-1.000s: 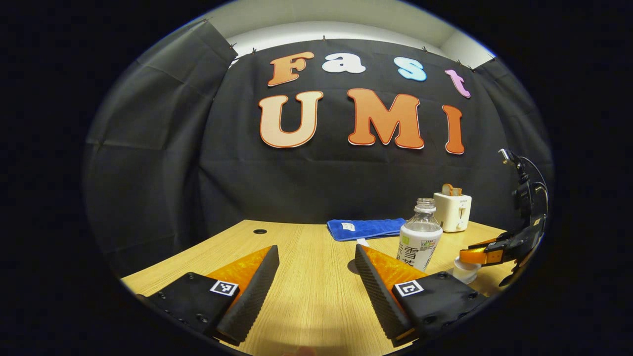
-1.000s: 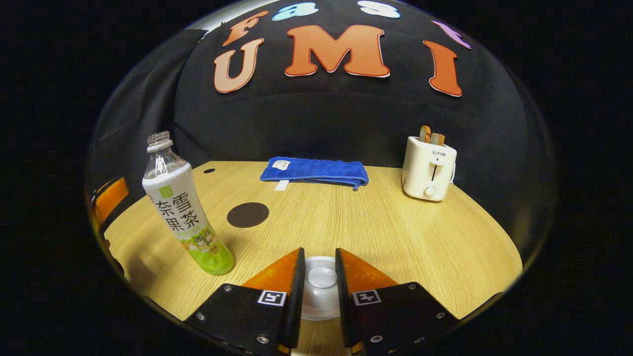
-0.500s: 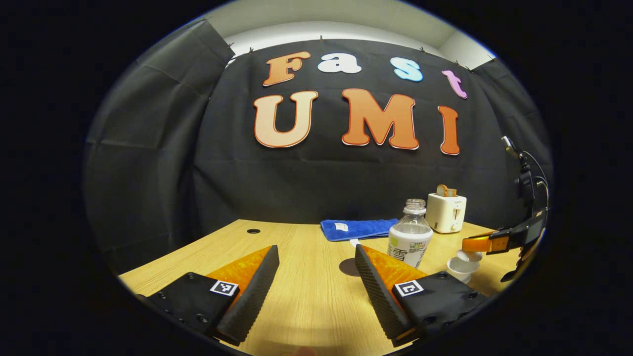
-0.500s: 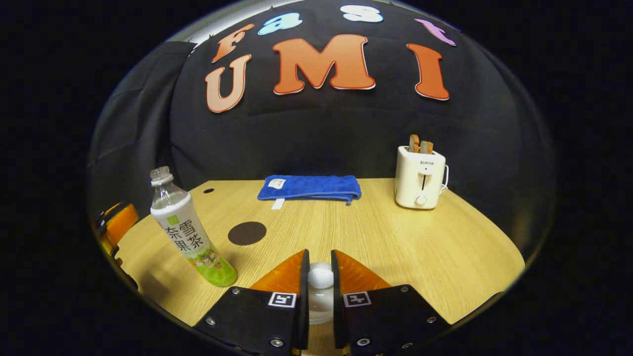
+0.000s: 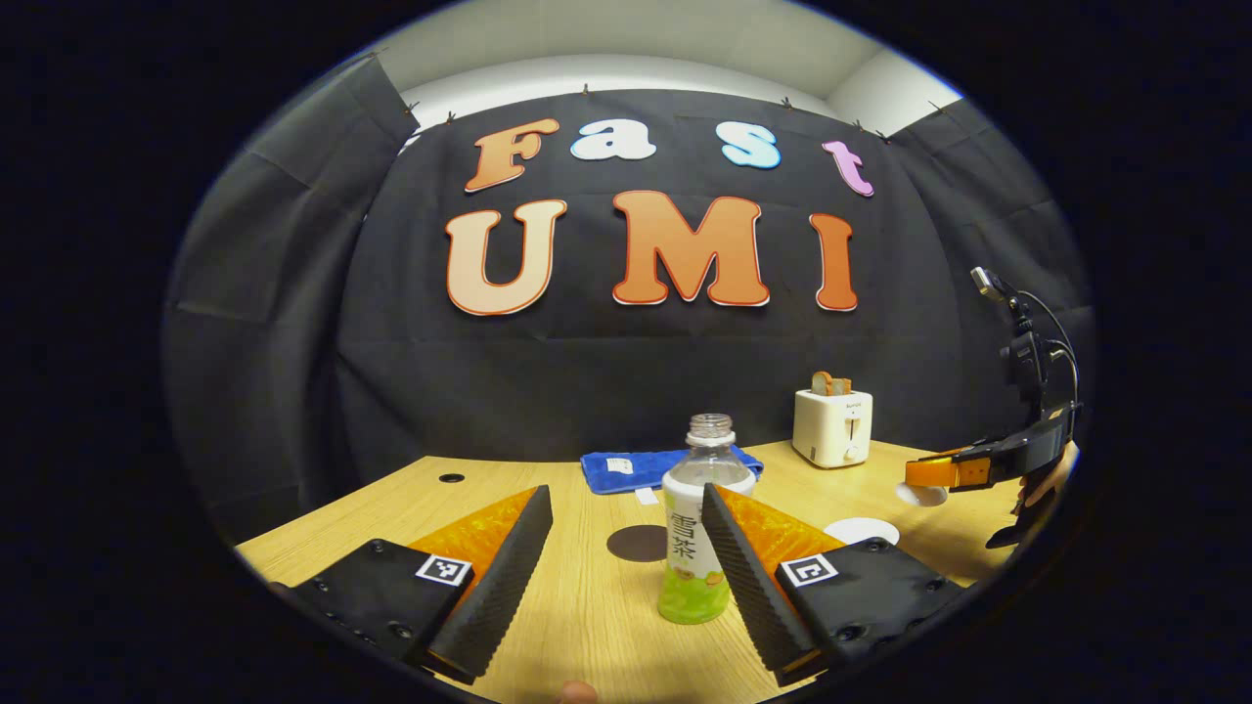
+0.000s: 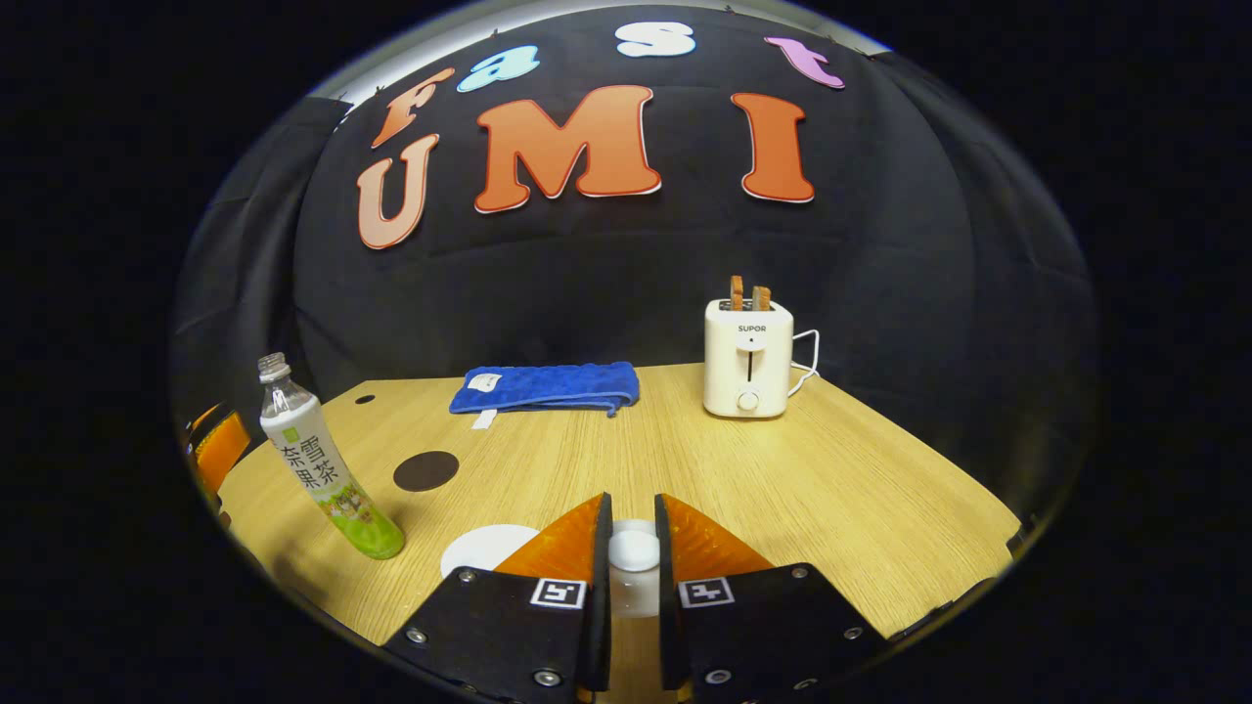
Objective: Open the teacup lid with one hand, grasp the water bottle and pour water into the teacup with the other hand; after pouring, place the water bottle on the coaster and then close the teacup lid.
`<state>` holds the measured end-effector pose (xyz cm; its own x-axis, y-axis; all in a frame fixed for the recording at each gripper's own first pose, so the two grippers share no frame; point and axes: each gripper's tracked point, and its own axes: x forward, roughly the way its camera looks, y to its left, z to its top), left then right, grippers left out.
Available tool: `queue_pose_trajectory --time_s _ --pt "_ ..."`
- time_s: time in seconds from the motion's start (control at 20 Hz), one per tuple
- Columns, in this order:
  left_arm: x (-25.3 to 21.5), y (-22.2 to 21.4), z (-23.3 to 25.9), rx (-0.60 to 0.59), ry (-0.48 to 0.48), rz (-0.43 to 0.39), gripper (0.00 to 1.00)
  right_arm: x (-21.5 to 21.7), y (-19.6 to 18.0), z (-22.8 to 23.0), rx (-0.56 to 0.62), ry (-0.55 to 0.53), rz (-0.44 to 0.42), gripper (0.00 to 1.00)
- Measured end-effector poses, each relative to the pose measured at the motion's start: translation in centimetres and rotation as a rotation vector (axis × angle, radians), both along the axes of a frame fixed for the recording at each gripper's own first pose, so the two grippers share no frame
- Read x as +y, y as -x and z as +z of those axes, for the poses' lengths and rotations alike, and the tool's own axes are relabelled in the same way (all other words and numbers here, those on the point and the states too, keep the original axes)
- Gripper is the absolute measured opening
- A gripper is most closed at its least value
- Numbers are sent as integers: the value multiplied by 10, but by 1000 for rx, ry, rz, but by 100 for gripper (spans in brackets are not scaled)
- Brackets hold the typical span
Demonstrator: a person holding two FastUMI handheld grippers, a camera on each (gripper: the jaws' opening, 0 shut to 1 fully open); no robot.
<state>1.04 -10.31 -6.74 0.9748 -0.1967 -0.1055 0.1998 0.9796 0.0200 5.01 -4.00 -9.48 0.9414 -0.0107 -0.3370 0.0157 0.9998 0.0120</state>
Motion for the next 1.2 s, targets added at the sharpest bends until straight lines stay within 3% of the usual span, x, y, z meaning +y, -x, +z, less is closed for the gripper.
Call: queue_pose_trajectory --time_s 0.55,1.15,1.2 --pt "-60 -12 -44 106 7 -72 99 -38 0 -24 42 -33 -56 20" --pt "-63 -39 -75 167 -21 -45 99 -41 4 -19 34 -62 -58 20" --pt "-61 -43 -75 165 -31 -38 99 -43 4 -19 35 -61 -61 16"
